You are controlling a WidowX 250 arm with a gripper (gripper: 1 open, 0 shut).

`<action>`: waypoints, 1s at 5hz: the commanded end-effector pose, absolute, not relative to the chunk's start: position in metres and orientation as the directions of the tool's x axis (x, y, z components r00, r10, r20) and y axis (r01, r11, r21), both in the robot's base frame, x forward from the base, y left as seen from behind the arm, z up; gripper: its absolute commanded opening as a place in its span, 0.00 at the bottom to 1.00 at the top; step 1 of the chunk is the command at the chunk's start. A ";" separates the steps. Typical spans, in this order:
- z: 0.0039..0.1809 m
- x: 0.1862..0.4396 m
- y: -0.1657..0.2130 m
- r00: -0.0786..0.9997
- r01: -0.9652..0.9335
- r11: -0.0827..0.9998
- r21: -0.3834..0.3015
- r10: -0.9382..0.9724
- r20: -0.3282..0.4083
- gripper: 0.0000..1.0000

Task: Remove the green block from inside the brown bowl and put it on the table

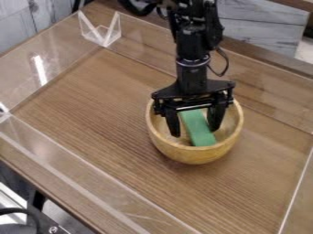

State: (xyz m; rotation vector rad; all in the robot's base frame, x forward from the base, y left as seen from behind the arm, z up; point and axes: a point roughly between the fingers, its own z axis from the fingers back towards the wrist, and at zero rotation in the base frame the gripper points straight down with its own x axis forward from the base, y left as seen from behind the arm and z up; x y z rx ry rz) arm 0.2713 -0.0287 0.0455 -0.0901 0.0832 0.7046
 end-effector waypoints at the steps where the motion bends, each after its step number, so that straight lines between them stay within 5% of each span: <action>1: 0.055 0.283 -0.026 0.754 -0.657 0.748 -0.093 0.652 -0.076 1.00; 5: 0.053 0.288 -0.022 0.745 -0.668 0.737 -0.107 0.662 -0.085 1.00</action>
